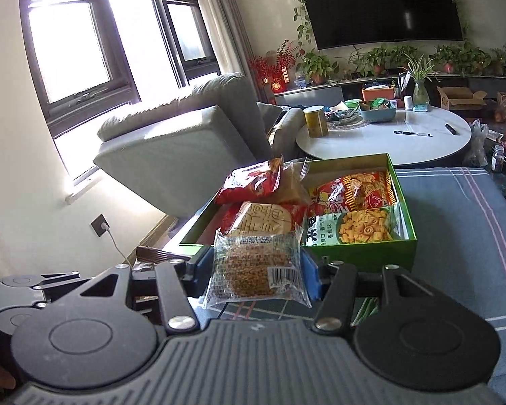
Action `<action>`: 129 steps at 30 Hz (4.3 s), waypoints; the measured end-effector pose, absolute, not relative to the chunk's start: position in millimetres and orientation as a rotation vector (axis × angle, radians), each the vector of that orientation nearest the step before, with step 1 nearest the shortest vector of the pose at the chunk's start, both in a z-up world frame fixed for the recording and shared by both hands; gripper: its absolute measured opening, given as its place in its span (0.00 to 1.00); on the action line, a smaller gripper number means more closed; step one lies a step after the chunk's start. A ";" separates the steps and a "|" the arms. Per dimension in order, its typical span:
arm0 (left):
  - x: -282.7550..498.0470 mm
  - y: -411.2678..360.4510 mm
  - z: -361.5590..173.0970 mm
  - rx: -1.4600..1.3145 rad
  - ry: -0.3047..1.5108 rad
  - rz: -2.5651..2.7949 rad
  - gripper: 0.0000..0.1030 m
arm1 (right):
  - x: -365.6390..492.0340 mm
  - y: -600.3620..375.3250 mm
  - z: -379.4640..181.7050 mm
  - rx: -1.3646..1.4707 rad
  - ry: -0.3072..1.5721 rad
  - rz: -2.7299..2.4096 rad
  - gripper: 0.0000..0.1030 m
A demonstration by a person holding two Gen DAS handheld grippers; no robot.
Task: Organize snacks
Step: 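Lower the brown bag into the box with the left gripper while the right lowers the grain-bar packet, then open the left gripper over the box while the right gripper opens releasing the grain-bar packet, then grasp the red-and-white bag with the left gripper while the right reaches toward the rice-cracker packet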
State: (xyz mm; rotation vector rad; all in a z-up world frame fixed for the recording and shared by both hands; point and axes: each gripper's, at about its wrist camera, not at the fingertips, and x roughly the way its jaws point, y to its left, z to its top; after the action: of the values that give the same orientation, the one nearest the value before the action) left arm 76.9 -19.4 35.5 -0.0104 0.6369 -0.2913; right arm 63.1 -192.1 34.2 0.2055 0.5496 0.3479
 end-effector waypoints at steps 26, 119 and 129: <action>199.2 -76.9 40.7 -0.109 0.626 -0.365 0.51 | 133.3 -244.3 42.6 0.290 0.502 0.236 0.70; 43.2 -82.9 -45.1 0.177 0.789 -0.550 0.51 | 33.9 -264.0 -14.9 0.310 0.695 0.230 0.74; 52.5 -45.5 -28.5 0.082 0.749 -0.444 0.51 | 38.4 -235.9 -29.1 0.144 0.791 0.252 0.75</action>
State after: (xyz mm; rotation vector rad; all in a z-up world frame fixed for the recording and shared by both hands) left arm 52.5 -45.5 -28.5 0.0816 0.7494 -0.4438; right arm 38.4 -235.9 -29.1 0.1443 0.7906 0.2519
